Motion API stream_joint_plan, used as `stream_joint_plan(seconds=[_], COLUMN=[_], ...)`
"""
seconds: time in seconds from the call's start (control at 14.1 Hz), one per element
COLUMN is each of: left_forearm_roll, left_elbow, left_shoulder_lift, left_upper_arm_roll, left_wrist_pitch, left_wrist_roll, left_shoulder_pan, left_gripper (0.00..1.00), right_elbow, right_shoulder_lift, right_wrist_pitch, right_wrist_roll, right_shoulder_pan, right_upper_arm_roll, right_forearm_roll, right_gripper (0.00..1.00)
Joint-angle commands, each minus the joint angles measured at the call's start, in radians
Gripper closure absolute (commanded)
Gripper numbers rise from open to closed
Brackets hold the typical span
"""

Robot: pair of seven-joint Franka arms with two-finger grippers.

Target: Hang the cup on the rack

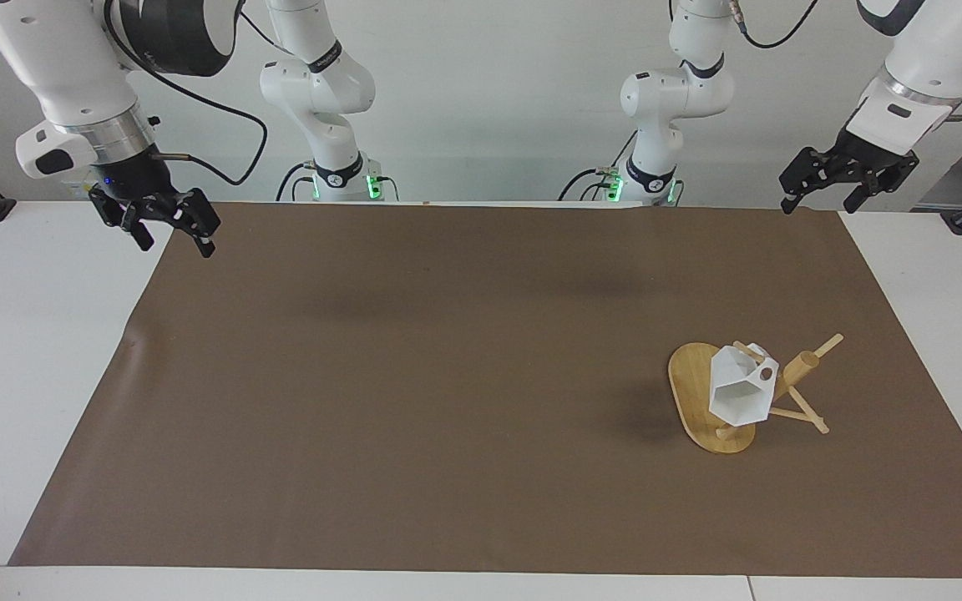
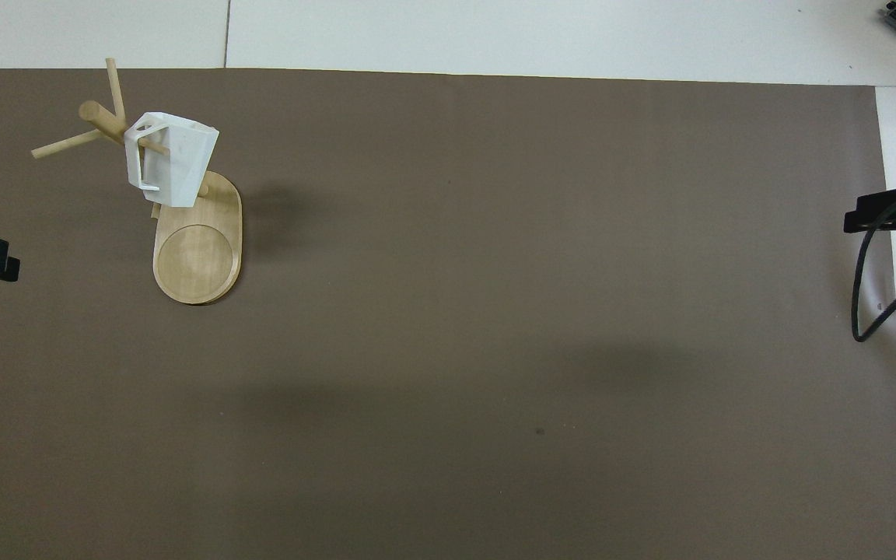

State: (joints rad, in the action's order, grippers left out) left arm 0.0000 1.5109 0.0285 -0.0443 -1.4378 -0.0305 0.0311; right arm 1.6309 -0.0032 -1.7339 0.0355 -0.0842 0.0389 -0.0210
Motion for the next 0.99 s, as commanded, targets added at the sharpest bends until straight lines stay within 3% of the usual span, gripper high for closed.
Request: stream_joint_plan(seconds=[0.0,0.92], left_forearm_roll=[0.035,0.034], left_elbow=[0.031,0.072], left_shoulder_lift=[0.027,0.039], left_upper_arm_roll=[-0.003,-0.006], left_wrist_pitch=[-0.003,-0.087], left_wrist_roll=[-0.011,-0.02], left_shoulder_pan=[0.006,0.006], left_gripper=[0.0,0.0], right_elbow=[0.027,0.027], right_shoulder_lift=[-0.024,-0.024], right_wrist_pitch=[-0.006,-0.006], right_wrist_roll=[-0.012,-0.012], right_shoulder_pan=[-0.006,-0.006], right_upper_arm_roll=[-0.005,-0.007], right_forearm_roll=[-0.005,-0.007], right_gripper=[0.0,0.0])
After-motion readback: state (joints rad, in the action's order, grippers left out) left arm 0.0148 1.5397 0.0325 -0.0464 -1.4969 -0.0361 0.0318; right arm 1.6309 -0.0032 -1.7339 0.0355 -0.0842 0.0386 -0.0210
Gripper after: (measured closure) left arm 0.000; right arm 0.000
